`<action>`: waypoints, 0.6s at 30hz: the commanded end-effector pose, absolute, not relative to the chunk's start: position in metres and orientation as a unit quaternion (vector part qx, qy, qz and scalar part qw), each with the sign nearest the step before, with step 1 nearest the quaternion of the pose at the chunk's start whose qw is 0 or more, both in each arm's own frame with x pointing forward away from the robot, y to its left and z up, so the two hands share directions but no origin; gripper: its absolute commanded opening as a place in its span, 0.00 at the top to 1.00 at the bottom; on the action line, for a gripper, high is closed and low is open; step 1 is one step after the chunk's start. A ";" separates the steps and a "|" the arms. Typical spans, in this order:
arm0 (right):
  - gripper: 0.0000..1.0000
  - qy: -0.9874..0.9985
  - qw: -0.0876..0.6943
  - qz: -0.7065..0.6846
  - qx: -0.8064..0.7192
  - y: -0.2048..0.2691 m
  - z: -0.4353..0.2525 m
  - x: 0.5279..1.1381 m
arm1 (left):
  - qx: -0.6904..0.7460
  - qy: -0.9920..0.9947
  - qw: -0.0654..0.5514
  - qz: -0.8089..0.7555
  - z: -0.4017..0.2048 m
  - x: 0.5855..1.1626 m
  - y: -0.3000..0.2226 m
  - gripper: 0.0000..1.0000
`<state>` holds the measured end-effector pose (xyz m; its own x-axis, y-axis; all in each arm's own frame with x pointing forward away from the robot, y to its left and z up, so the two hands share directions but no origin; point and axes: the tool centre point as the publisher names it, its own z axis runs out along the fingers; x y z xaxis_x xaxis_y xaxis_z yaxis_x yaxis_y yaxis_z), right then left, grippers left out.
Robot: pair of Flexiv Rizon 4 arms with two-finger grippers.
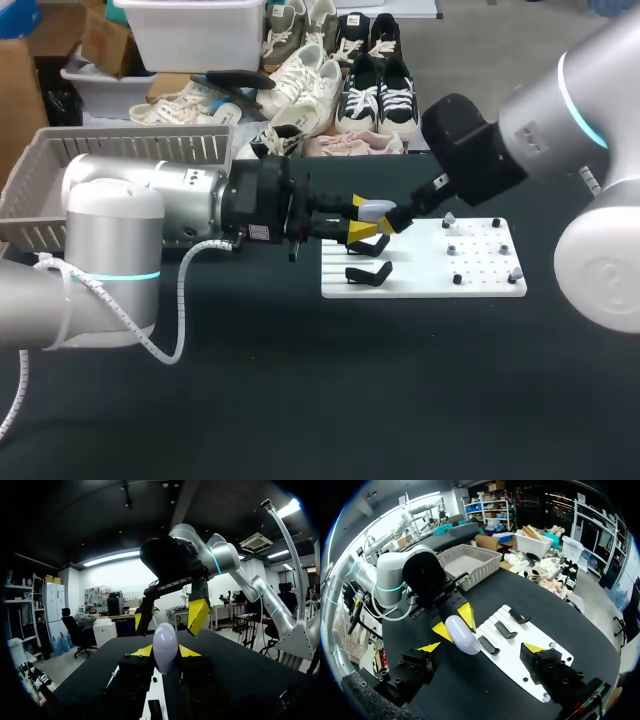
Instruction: Pick up each earbud case from the left stands, insert the matching earbuds, close the lid, and place the case in the box.
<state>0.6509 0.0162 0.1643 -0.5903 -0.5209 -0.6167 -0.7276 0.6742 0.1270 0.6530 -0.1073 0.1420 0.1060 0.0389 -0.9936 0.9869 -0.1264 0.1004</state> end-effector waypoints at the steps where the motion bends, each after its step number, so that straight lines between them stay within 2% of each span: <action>1: 0.00 0.876 0.277 0.176 -0.354 0.020 0.163 0.654 | 0.566 0.453 0.483 -0.491 0.142 0.653 -0.107 1.00; 18: 0.00 0.881 0.271 0.171 -0.347 0.016 0.158 0.660 | 0.566 0.453 0.483 -0.491 0.142 0.653 -0.107 1.00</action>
<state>0.6608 0.0140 0.1582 -0.6093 -0.5205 -0.5982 -0.7108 0.6929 0.1211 0.6531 -0.1073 0.1420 0.1060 0.0390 -0.9936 0.9869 -0.1264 0.1003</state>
